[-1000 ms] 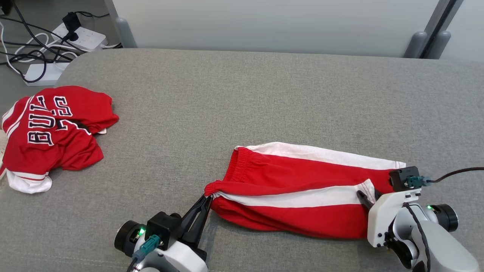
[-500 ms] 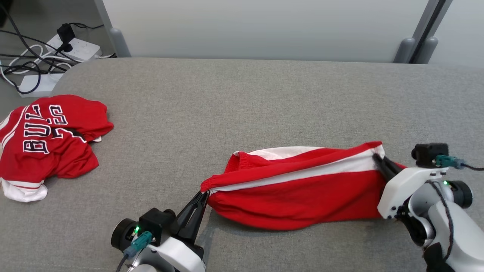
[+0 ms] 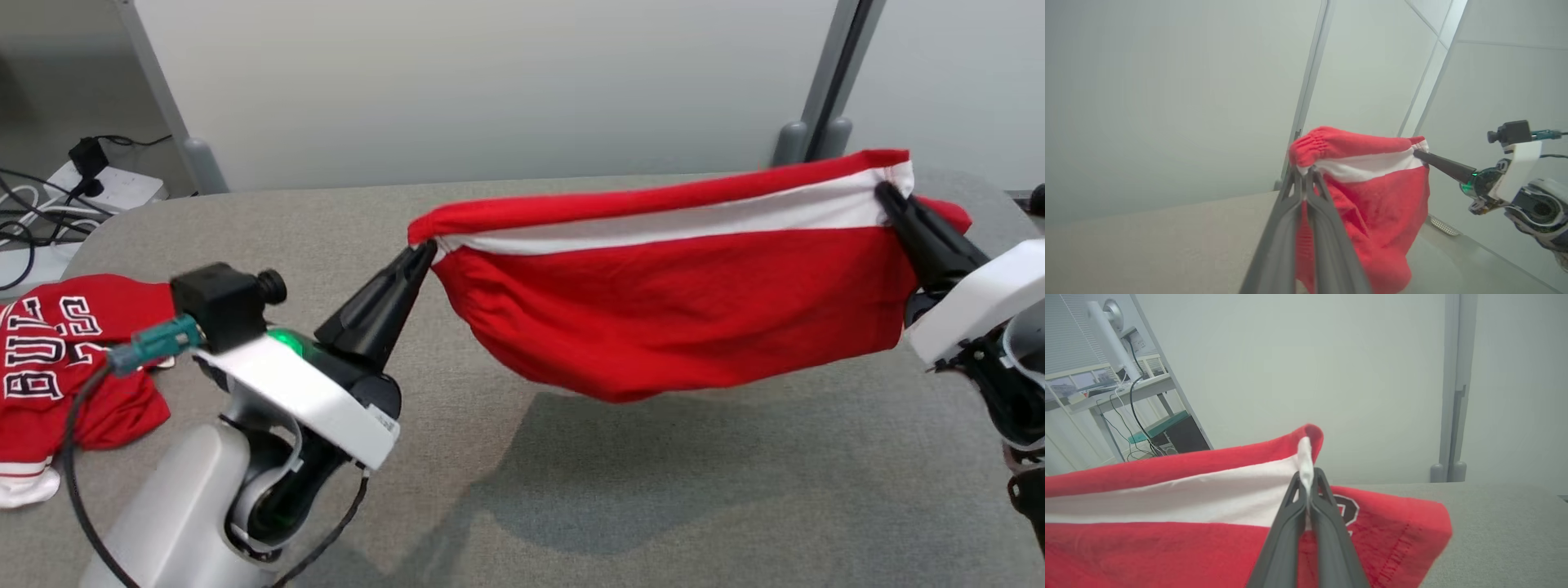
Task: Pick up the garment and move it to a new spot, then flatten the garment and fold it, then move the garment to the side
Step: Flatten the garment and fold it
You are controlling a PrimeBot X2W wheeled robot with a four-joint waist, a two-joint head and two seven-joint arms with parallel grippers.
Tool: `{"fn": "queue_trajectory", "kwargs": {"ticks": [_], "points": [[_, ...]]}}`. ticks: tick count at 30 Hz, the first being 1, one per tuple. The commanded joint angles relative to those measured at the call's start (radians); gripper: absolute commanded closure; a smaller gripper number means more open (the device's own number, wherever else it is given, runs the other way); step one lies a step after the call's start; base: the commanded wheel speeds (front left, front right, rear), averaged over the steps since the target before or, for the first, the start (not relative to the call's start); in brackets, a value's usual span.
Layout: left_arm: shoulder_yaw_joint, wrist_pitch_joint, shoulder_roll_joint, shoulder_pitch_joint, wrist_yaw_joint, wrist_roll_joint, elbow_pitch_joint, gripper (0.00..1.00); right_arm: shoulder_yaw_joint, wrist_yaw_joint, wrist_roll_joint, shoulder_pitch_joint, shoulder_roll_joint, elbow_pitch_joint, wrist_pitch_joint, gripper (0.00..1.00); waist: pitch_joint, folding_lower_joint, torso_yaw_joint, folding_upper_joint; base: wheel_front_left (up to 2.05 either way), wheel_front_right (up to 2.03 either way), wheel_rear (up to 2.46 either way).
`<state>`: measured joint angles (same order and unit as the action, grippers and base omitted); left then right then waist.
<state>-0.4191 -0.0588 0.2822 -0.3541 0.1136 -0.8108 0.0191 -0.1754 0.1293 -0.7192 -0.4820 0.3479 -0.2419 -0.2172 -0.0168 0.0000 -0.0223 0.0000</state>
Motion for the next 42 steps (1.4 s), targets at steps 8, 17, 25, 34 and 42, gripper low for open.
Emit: {"fn": "queue_trajectory", "kwargs": {"ticks": [8,17,25,34,42], "points": [[0.093,-0.188,0.086,-0.107,-0.032,-0.164,-0.294,1.00,0.088,0.001,-0.087,0.056,0.082,0.322,-0.177,1.00,-0.034,0.0000,-0.067,0.0000,0.00,0.00,0.00],[0.057,-0.241,0.111,-0.001,-0.073,-0.180,-0.338,1.00,0.110,0.001,-0.022,0.223,0.075,0.416,-0.340,1.00,-0.027,0.0000,-0.095,0.0000,0.00,0.00,0.00],[0.023,-0.085,0.076,0.097,-0.026,-0.117,-0.102,1.00,-0.087,0.001,0.162,0.220,-0.021,0.111,-0.176,1.00,0.003,0.0000,-0.107,0.0000,0.00,0.00,0.00],[-0.033,0.045,0.055,0.169,0.005,-0.081,0.069,1.00,-0.190,0.001,0.237,0.155,-0.105,-0.257,0.084,0.51,0.026,0.0000,-0.084,0.0000,0.00,0.00,0.00],[-0.054,0.087,0.057,0.196,0.012,-0.094,0.097,1.00,-0.249,0.001,0.213,0.100,-0.126,-0.363,0.183,0.37,0.032,0.0000,-0.079,0.0000,0.00,0.00,0.00]]}}
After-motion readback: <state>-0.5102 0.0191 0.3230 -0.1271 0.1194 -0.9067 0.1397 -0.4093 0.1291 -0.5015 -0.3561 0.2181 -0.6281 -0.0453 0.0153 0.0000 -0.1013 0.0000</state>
